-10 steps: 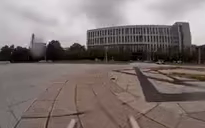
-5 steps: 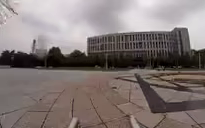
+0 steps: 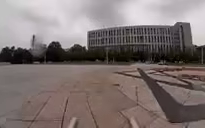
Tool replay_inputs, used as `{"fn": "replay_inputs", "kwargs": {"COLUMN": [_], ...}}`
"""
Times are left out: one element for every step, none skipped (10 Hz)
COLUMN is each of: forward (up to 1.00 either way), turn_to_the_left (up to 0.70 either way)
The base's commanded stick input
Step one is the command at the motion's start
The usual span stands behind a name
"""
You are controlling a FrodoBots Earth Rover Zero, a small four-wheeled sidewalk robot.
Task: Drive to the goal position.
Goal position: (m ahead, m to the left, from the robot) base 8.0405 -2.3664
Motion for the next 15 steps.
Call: {"fn": "replay_inputs", "kwargs": {"forward": [0.85, 0.85, 0.85, 0.85, 0.85, 0.85, 0.85, 0.85, 0.85, 0.85, 0.85, 0.85, 0.85, 0.85, 0.85], "turn_to_the_left": [0.22, 0.04, 0.0, 0.0, 0.0, 0.0, 0.0, 0.0, 0.0, 0.0, 0.0, 0.0, 0.0, 0.0, 0.0]}}
